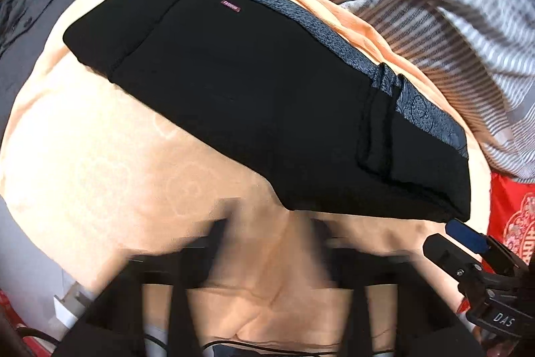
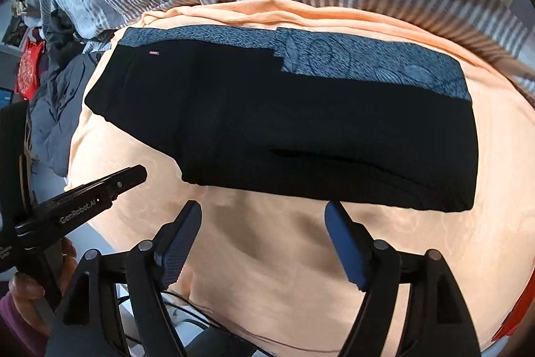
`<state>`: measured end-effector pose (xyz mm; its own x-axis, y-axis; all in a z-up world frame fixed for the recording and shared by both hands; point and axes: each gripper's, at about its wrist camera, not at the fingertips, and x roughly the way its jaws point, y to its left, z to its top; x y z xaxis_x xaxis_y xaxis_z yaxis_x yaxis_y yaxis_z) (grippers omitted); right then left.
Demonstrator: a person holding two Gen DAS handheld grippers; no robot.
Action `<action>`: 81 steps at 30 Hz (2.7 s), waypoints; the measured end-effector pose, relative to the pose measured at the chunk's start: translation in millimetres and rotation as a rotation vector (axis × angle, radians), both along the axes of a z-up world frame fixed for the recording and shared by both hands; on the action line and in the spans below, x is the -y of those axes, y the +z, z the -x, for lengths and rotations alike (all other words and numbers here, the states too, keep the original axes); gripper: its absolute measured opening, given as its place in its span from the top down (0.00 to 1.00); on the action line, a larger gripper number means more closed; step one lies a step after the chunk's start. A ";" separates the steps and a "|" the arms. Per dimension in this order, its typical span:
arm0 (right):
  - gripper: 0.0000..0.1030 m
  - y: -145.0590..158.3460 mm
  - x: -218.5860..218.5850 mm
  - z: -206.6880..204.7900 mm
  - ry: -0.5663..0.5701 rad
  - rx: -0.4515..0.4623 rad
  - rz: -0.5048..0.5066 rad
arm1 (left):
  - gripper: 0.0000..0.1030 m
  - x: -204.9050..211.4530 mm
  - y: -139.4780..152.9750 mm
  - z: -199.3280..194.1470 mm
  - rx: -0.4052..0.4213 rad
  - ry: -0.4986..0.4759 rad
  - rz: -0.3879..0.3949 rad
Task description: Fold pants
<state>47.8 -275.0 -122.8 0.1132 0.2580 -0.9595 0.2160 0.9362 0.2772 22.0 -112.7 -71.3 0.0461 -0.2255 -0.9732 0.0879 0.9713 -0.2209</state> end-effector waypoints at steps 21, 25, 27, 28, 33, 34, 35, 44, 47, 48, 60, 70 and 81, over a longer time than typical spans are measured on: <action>0.00 -10.7 -34.9 -17.7 0.078 -0.050 0.062 | 0.05 -86.5 -11.8 -32.7 0.008 0.236 0.034; 0.00 -14.8 -39.6 -20.2 0.080 -0.065 0.055 | 0.05 -106.8 -9.9 -52.9 0.056 0.289 0.006; 0.00 -17.6 -42.8 -20.9 0.081 -0.073 0.048 | 0.05 -117.1 -11.6 -61.5 0.064 0.322 0.022; 0.00 -19.3 -44.8 -21.4 0.083 -0.078 0.044 | 0.05 -122.8 -13.9 -65.6 0.061 0.347 0.032; 0.00 -25.6 -51.0 -22.4 0.081 -0.092 0.035 | 0.05 -143.7 -27.9 -82.9 0.064 0.440 0.124; 0.00 -26.7 -51.4 -22.7 0.078 -0.096 0.034 | 0.05 -147.3 -32.0 -86.8 0.067 0.456 0.151; 0.00 -28.1 -51.4 -22.7 0.075 -0.099 0.030 | 0.05 -149.2 -36.8 -91.3 0.068 0.469 0.177; 0.00 -38.7 -54.2 -26.2 0.063 -0.108 0.004 | 0.05 -144.2 -67.7 -121.8 0.070 0.460 0.363; 0.00 -41.4 -57.0 -29.6 0.066 -0.112 0.001 | 0.05 -140.6 -69.5 -130.2 0.078 0.453 0.383; 0.00 -41.8 -58.1 -31.1 0.067 -0.111 0.000 | 0.05 -141.4 -69.3 -130.9 0.079 0.462 0.392; 0.00 -31.3 -58.9 -44.0 0.067 -0.073 -0.028 | 0.23 -123.4 -67.7 -136.3 0.086 0.425 0.245; 0.04 17.9 -37.7 -96.2 0.098 0.010 -0.040 | 0.73 -89.8 -26.4 -123.5 0.233 0.255 -0.038; 0.08 32.4 -102.9 -228.1 0.256 -0.053 -0.290 | 0.74 -34.2 -6.4 -100.3 0.415 -0.016 -0.293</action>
